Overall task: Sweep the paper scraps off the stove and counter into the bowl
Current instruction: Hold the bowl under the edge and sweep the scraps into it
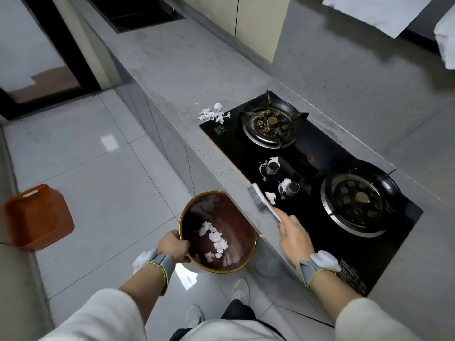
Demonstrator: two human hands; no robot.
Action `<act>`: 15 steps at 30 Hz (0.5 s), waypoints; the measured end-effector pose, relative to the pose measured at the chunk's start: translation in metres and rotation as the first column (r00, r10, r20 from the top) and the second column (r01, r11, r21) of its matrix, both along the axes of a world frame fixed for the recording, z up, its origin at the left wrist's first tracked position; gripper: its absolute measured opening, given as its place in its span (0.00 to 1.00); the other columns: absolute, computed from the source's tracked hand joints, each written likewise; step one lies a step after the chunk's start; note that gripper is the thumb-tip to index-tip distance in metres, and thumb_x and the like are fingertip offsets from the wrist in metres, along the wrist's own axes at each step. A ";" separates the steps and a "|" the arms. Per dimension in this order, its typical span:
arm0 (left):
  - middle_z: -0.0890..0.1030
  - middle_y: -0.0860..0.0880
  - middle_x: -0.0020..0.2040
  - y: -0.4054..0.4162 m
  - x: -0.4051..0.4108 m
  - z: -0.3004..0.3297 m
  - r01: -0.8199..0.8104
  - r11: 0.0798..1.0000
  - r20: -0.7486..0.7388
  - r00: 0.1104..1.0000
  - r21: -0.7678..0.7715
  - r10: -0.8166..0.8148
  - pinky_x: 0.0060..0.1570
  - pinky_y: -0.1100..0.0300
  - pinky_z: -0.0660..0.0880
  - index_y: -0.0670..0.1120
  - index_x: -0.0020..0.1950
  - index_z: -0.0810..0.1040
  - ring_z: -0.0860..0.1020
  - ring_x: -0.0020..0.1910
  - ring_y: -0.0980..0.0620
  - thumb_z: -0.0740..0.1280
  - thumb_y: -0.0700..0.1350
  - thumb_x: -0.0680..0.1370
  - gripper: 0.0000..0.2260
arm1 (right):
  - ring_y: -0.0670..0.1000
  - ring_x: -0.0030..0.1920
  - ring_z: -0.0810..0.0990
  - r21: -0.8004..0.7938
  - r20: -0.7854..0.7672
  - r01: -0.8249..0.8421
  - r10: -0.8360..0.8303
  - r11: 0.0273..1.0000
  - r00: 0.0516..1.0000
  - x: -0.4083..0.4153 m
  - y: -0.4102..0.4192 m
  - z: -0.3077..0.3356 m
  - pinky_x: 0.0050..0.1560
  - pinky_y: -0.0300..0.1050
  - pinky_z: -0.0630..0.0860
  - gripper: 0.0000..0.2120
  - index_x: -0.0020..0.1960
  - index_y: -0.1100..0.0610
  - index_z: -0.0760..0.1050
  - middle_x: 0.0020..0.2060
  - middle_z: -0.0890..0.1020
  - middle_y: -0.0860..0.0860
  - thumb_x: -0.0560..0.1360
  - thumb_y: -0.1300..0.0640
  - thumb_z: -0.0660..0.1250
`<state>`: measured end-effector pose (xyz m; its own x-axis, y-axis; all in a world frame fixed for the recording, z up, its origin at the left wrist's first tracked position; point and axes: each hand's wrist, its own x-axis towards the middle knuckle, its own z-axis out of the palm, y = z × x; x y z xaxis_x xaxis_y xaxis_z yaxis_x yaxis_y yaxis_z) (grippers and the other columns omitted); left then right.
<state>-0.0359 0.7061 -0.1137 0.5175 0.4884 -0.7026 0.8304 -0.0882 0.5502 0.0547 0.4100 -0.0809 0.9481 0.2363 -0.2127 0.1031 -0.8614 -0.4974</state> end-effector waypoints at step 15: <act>0.84 0.39 0.42 -0.003 -0.010 -0.002 0.023 1.000 0.014 1.000 -0.009 -0.023 0.39 0.44 0.85 0.41 0.45 0.77 0.85 0.38 0.35 0.67 0.35 0.70 0.05 | 0.56 0.58 0.75 0.027 -0.165 -0.216 0.217 0.976 0.962 -0.014 0.024 0.014 0.59 0.49 0.71 0.19 0.68 0.42 0.70 0.56 0.77 0.54 0.80 0.57 0.58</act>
<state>-0.0455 0.7030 -0.1160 0.5386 0.4697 -0.6995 0.8203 -0.1025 0.5627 0.0410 0.4338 -0.0668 0.8257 0.4344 -0.3599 0.2017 -0.8232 -0.5308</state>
